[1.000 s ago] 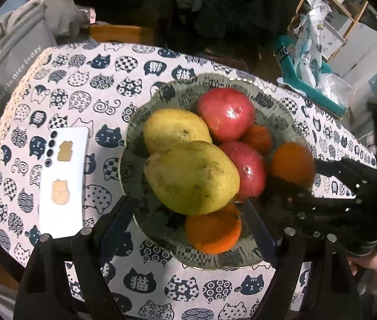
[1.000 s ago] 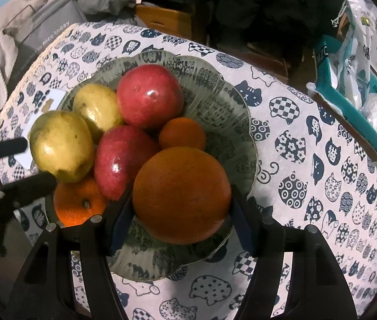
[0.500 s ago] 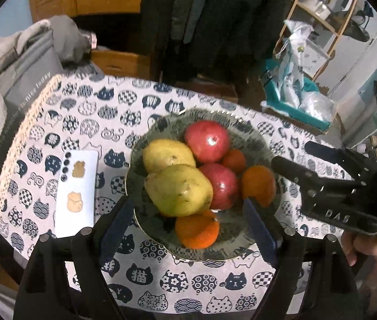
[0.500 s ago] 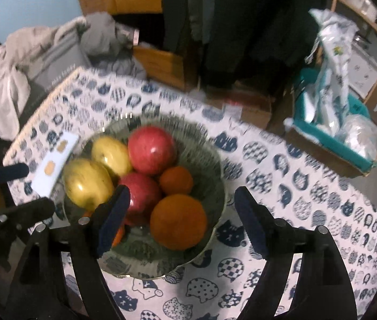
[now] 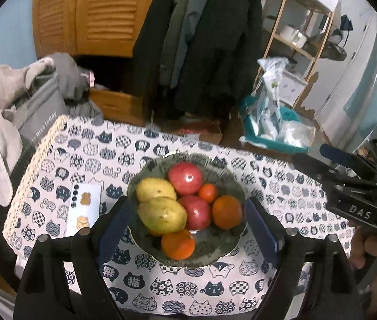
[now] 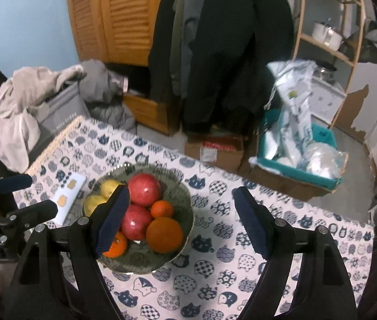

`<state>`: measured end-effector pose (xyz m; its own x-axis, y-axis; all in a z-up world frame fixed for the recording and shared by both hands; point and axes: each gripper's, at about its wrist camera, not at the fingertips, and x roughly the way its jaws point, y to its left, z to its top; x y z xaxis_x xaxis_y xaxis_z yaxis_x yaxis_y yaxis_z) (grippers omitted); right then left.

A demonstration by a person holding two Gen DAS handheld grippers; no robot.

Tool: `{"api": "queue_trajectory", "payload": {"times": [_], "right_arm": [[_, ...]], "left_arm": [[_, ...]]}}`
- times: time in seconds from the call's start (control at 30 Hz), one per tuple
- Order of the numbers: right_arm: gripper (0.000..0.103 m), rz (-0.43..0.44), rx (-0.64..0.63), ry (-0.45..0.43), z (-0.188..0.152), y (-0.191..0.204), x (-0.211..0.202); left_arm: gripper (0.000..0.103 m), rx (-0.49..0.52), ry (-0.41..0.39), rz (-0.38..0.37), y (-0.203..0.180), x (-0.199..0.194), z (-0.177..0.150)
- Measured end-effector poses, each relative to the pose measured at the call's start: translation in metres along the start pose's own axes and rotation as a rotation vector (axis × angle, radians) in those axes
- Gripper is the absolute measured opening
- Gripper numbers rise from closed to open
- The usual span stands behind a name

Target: Organize fruits

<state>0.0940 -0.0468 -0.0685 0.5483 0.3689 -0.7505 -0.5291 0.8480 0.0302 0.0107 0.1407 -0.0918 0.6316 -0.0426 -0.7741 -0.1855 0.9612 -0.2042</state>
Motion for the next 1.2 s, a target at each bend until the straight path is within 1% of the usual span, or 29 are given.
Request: {"api": "queue_trajectory", "payload": {"times": [0.07, 0.1, 0.2, 0.33, 0.43, 0.7, 0.87, 0.93, 1.07, 1.2], "right_arm": [[0.082, -0.005, 0.004, -0.027, 0.003, -0.002, -0.014], [0.082, -0.01, 0.005, -0.044, 0.004, -0.004, -0.023], [0.083, -0.02, 0.01, -0.087, 0.006, -0.007, -0.043], [0.083, -0.029, 0.013, -0.118, 0.006, -0.012, -0.063], [0.083, -0.031, 0.018, -0.136, 0.006, -0.015, -0.075], [0.083, -0.065, 0.022, -0.22, 0.005, -0.021, -0.109], [0.083, -0.105, 0.019, -0.281, 0.001, -0.024, -0.131], [0.083, -0.104, 0.027, -0.302, -0.001, -0.026, -0.137], [0.083, -0.11, 0.036, -0.329, -0.005, -0.031, -0.146], [0.084, -0.128, 0.038, -0.336, -0.009, -0.036, -0.149]], "left_arm": [[0.088, 0.006, -0.03, 0.011, -0.003, -0.01, 0.003], [0.091, 0.01, -0.043, 0.014, -0.005, -0.015, 0.004], [0.094, 0.021, -0.078, 0.018, -0.009, -0.029, 0.008], [0.097, 0.039, -0.127, 0.033, -0.016, -0.046, 0.011], [0.101, 0.049, -0.179, 0.047, -0.021, -0.061, 0.014], [0.102, 0.075, -0.27, 0.066, -0.034, -0.088, 0.018], [0.102, 0.083, -0.318, 0.077, -0.039, -0.102, 0.02], [0.102, 0.083, -0.337, 0.078, -0.04, -0.108, 0.02], [0.102, 0.091, -0.378, 0.092, -0.044, -0.119, 0.02], [0.102, 0.1, -0.397, 0.101, -0.047, -0.124, 0.019]]}}
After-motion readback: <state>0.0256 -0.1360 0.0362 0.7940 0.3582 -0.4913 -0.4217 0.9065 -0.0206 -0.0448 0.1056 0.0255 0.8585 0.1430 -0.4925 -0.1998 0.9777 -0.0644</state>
